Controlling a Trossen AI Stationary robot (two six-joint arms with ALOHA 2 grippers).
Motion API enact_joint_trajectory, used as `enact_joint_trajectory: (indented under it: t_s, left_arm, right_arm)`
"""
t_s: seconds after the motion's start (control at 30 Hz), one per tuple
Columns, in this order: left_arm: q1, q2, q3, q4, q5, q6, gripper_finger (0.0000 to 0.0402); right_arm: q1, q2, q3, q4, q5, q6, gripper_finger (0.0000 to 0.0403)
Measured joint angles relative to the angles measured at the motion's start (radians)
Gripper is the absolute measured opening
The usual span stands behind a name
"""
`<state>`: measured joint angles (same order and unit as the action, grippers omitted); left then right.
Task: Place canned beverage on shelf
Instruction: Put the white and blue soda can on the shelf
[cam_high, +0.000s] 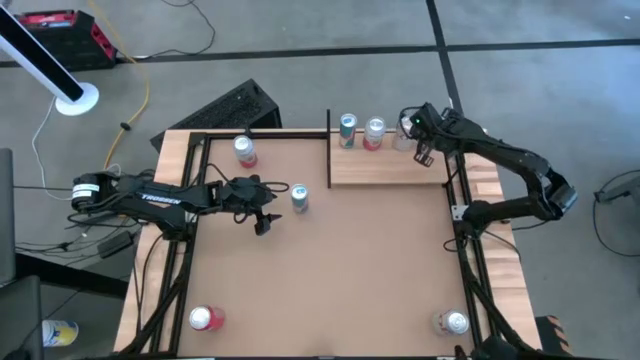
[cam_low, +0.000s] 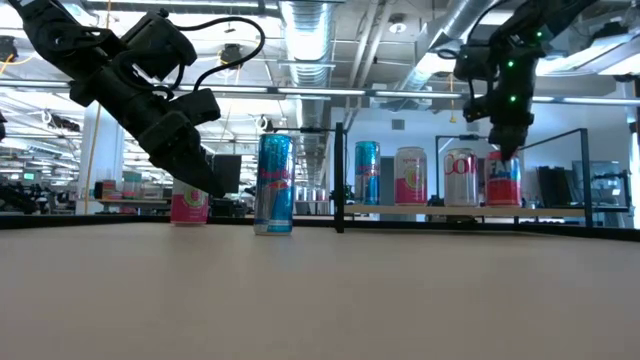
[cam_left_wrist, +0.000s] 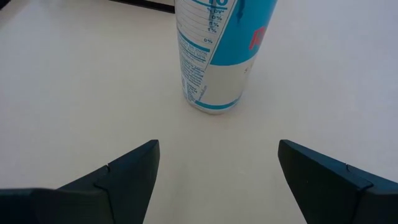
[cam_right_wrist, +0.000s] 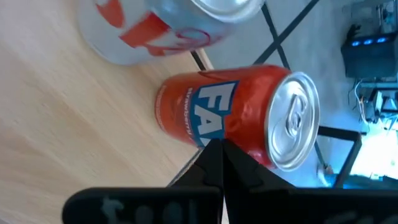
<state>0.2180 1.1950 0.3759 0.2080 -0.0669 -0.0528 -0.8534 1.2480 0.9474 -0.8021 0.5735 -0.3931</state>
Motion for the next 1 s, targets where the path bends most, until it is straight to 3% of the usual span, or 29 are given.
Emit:
enact_joint_trajectory:
  t_s: [0.3,0.6,0.7,0.9,1.0]
  left_arm:
    - [0.0,0.0,0.0,0.0,0.0,0.0,0.0314]
    - [0.0,0.0,0.0,0.0,0.0,0.0,0.0314]
    - [0.0,0.0,0.0,0.0,0.0,0.0,0.0314]
    - [0.0,0.0,0.0,0.0,0.0,-0.004,0.0314]
    - [0.0,0.0,0.0,0.0,0.0,-0.004,0.0314]
  right_arm:
    - [0.01,0.0,0.0,-0.035,0.006,0.002,0.0019]
    - [0.186,-0.026,0.051,-0.098,-0.008,0.081,0.002]
    - [0.268,-0.049,0.097,-0.146,-0.107,0.167,0.002]
    - [0.463,-0.105,0.111,-0.058,-0.491,0.289,0.002]
    - [0.593,-0.104,0.087,0.093,-0.534,0.315,0.002]
